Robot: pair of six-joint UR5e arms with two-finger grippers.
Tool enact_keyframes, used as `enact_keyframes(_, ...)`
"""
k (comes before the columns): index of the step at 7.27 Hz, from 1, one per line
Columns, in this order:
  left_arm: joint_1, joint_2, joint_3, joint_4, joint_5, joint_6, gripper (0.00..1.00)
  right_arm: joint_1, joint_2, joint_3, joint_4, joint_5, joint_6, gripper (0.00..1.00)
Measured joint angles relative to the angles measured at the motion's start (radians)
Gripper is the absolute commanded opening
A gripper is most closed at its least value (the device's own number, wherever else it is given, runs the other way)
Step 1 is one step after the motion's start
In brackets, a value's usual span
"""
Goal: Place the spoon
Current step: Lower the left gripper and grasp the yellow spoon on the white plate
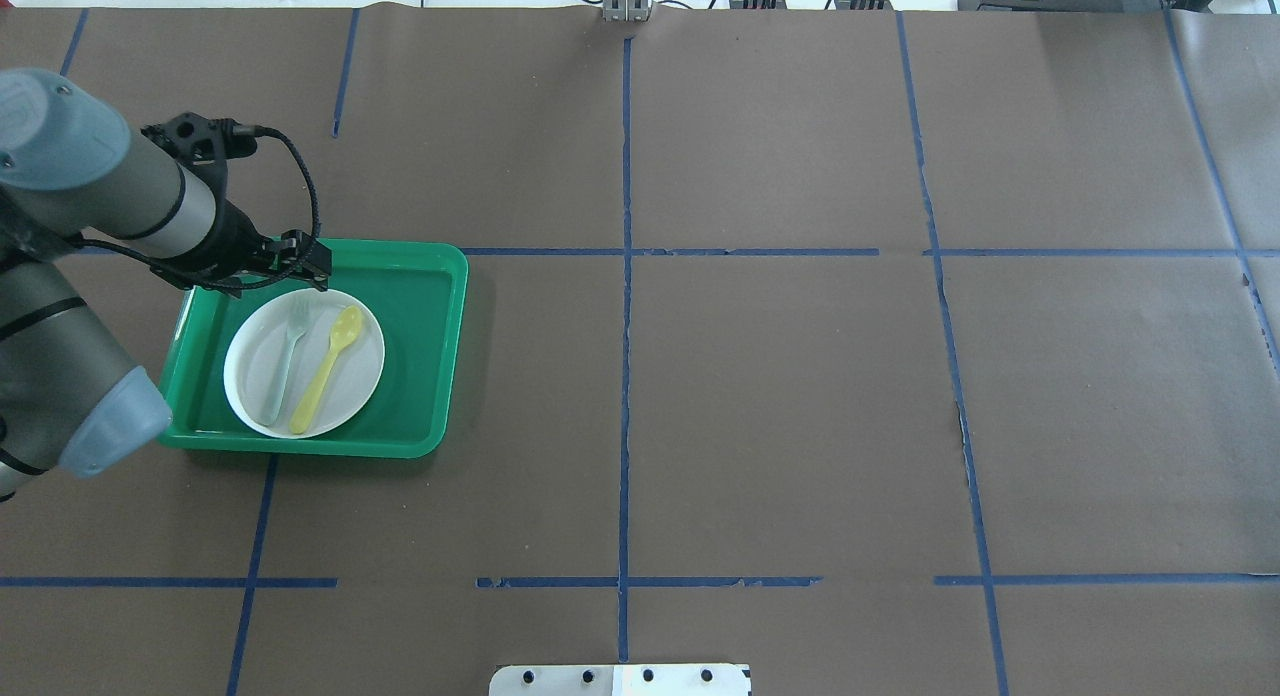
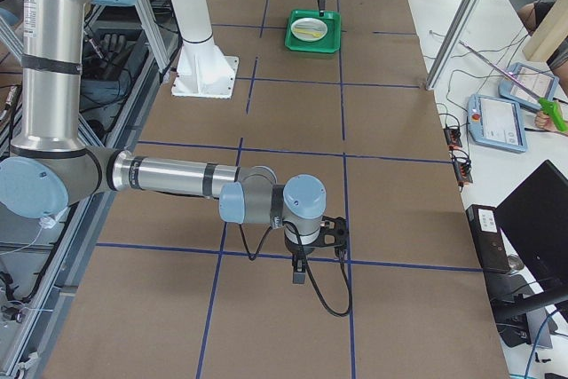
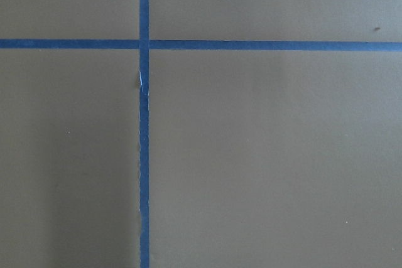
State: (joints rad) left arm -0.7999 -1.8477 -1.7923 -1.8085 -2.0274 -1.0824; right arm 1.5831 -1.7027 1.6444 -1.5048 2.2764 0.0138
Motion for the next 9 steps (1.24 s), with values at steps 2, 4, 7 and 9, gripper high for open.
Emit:
enact_keyframes(2, 0.059, 0.001, 0.05, -0.072, 0.04, -0.043, 0.91, 0.0, 0.0, 0.0, 0.0, 0.0, 0.0, 1.0)
enact_keyframes(4, 0.092, 0.01, 0.058, -0.08, 0.043, -0.048, 0.84, 0.0, 0.0, 0.0, 0.001, 0.0, -0.001, 1.0)
enact_keyframes(7, 0.112, 0.018, 0.078, -0.082, 0.036, -0.045, 0.78, 0.0, 0.0, 0.0, 0.0, 0.0, 0.0, 1.0)
enact_keyframes(9, 0.12, 0.019, 0.084, -0.083, 0.035, -0.044, 0.69, 0.0, 0.0, 0.0, 0.0, 0.0, 0.0, 1.0)
